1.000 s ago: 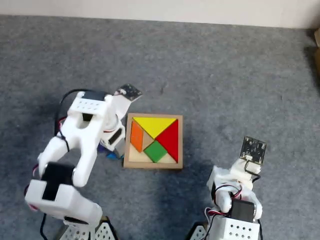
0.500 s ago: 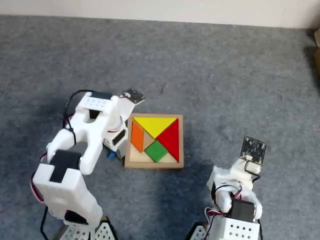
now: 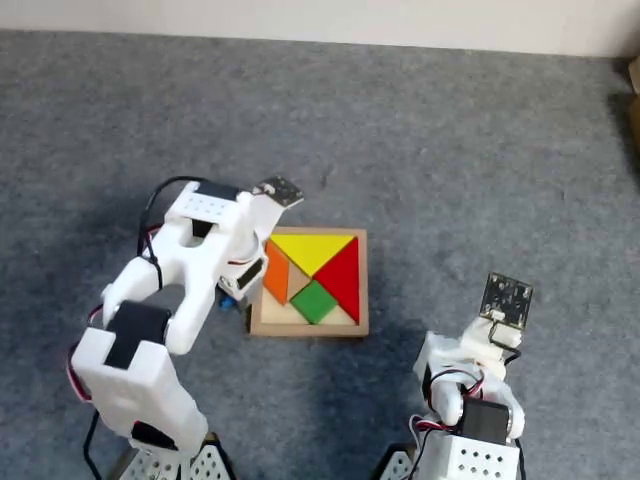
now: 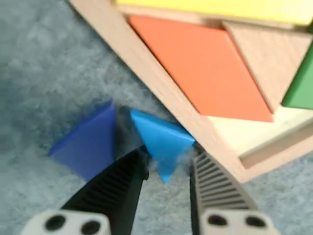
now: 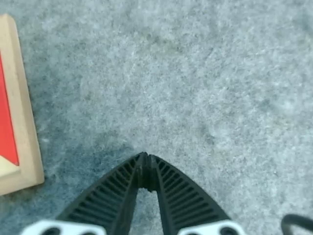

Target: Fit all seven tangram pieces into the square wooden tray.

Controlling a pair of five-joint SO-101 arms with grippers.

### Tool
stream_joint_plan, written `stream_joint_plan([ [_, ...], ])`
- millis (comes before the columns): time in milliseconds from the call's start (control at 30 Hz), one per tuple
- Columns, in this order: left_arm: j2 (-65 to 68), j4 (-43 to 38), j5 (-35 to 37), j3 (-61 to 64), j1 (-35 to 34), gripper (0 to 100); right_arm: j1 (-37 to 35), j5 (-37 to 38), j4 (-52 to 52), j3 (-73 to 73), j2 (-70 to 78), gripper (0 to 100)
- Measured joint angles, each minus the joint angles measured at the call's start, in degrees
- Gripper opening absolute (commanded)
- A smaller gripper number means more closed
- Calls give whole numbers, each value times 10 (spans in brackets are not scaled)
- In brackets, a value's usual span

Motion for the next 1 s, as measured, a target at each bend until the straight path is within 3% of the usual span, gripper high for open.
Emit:
stream_joint_plan([
  [200, -18, 5, 30, 0, -3, 224, 0, 0, 0, 0, 0, 5],
  [600, -18, -33, 33, 0, -51, 223, 0, 0, 0, 0, 0, 5],
  [1000, -26, -47, 33, 0, -56, 183, 0, 0, 0, 0, 0, 5],
])
